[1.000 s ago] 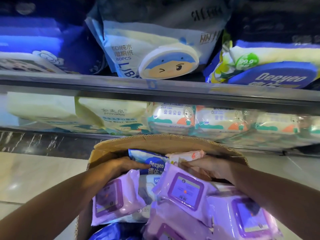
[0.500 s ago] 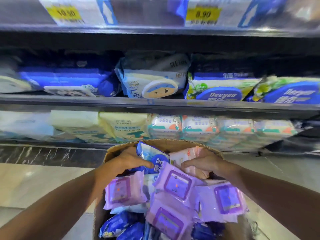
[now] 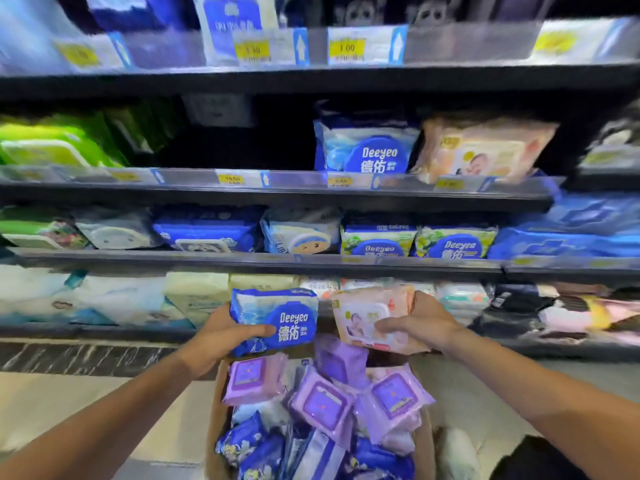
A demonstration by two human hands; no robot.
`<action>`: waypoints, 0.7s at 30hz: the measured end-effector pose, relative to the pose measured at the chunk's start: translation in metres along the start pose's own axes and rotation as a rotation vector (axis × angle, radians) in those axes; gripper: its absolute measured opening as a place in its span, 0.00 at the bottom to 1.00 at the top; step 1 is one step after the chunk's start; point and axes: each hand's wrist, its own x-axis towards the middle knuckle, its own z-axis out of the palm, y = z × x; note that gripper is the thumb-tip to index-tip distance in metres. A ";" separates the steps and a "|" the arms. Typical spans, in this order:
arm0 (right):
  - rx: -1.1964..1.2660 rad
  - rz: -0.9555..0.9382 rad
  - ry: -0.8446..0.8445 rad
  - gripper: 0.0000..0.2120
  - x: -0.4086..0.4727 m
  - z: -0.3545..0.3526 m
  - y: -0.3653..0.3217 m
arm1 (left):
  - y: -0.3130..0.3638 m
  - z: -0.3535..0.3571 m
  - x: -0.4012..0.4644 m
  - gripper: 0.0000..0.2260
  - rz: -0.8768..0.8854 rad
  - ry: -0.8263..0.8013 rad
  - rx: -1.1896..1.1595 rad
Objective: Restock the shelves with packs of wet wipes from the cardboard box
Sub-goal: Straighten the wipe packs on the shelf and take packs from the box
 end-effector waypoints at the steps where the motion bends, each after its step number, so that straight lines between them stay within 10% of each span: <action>1: 0.029 -0.013 0.028 0.24 -0.009 -0.006 -0.001 | 0.006 0.000 -0.010 0.22 0.032 0.027 -0.011; 12: 0.313 -0.242 0.097 0.25 -0.115 -0.074 -0.022 | 0.074 0.013 -0.093 0.30 0.197 0.130 -0.111; 21: 0.445 -0.303 0.241 0.24 -0.142 -0.137 -0.041 | 0.134 0.036 -0.096 0.16 0.289 0.122 -0.143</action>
